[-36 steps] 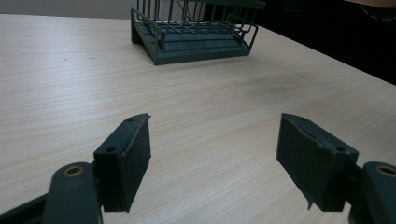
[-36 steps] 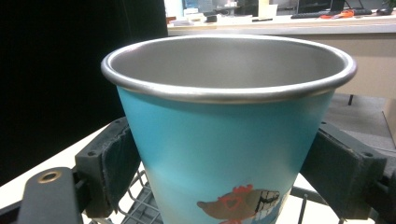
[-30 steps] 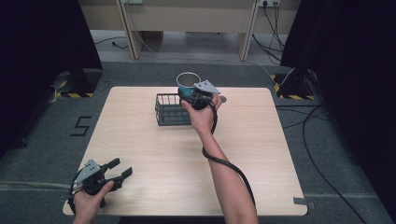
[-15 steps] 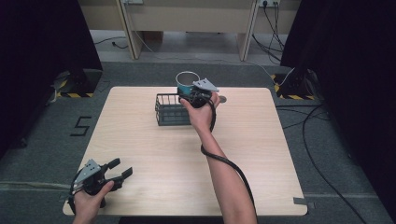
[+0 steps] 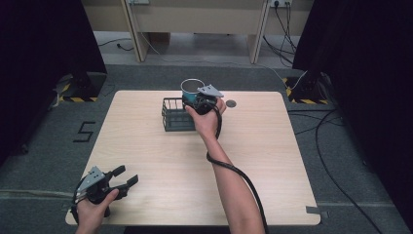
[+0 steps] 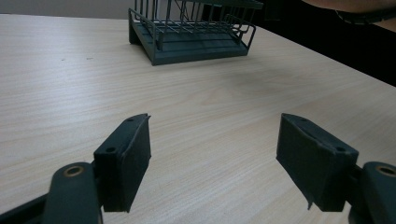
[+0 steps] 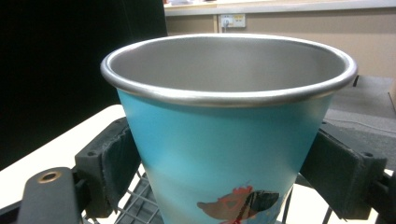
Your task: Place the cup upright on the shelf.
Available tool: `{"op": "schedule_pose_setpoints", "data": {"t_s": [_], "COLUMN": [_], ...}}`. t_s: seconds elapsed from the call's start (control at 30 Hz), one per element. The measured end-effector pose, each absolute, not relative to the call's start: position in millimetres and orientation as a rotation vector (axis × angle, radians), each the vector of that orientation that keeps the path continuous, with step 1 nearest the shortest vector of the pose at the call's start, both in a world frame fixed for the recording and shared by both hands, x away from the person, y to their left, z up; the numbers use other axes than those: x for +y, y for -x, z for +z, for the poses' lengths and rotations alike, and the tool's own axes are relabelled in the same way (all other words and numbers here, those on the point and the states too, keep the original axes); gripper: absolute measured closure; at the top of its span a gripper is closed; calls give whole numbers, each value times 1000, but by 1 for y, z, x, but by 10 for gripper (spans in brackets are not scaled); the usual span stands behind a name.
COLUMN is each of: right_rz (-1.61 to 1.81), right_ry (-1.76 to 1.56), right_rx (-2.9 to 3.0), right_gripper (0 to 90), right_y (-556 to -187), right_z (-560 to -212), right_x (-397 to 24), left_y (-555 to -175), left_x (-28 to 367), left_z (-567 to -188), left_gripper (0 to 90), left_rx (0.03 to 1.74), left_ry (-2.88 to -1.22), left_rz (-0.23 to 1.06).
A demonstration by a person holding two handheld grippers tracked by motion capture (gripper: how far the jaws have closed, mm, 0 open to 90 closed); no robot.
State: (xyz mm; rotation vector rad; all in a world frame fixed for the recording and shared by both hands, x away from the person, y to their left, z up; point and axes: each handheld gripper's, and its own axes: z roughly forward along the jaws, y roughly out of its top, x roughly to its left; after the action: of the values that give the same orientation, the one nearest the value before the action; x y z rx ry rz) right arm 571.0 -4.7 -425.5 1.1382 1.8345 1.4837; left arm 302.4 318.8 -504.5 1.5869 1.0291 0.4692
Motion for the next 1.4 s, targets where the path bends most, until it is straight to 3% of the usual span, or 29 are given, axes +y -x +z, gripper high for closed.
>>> {"op": "schedule_pose_setpoints", "data": {"t_s": [1.4], "right_rz": [1399], "right_ry": [-1208], "right_rx": [1915], "right_gripper": [151], "right_y": [-580], "right_z": [-444], "right_x": [-1], "left_y": [-303], "left_x": [319], "left_z": [-505], "left_gripper": [258], "left_rx": [1028], "left_ry": [-1591], "left_rz": [467]}}
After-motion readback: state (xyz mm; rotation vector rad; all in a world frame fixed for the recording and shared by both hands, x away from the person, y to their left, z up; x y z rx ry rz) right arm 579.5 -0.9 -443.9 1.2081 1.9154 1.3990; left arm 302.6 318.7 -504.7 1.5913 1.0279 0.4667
